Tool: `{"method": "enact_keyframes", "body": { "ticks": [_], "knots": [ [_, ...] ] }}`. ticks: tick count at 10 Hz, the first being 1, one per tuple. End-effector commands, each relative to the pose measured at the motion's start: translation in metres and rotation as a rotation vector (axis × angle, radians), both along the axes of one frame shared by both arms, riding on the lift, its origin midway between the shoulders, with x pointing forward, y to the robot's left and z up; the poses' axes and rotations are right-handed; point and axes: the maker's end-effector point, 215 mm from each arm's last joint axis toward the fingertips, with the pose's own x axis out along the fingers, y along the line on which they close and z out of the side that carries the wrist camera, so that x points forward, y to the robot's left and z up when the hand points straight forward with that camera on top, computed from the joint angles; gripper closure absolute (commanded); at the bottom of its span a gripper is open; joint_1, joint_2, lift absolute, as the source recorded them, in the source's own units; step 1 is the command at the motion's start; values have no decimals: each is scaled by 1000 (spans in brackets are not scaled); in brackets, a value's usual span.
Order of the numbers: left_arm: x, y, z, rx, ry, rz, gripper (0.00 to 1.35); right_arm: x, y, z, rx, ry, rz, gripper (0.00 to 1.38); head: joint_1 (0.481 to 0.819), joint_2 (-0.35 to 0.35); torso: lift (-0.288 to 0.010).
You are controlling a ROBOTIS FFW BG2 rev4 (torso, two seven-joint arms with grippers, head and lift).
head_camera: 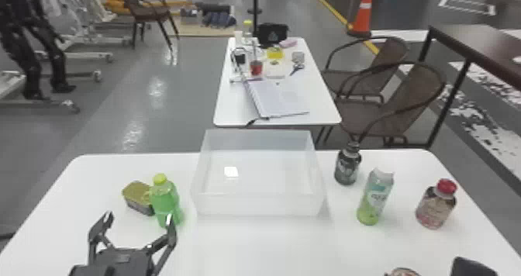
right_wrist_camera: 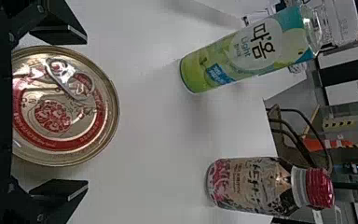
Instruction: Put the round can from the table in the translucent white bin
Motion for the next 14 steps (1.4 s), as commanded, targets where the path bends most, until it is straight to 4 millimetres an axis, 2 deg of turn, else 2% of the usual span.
{"method": "enact_keyframes", "body": {
  "ticks": [1,2,4,6,8,11,12,14],
  "knots": [
    [0,0,0,-4,0,2,188,-3,2,-8,18,15,-3,489,549,0,-100],
    [0,0,-1,-4,1,2,188,-2,3,-10,17,20,-2,673,549,0,-100],
    [0,0,0,-7,-2,2,188,-4,9,-15,43,35,3,743,549,0,-100],
    [0,0,0,-7,-2,2,186,1,13,-5,58,10,16,745,549,0,-100],
    [0,-1,0,-7,-2,0,188,22,19,32,70,-51,39,745,549,0,-100],
    [1,-3,-2,-9,1,-3,188,58,23,115,17,-186,83,745,549,0,-100],
    [2,-4,-1,-10,-1,-3,188,69,24,134,14,-222,95,745,549,0,-100],
    [4,-5,0,-13,-2,-4,188,87,36,159,23,-266,129,745,549,0,-100]
  ]
}}
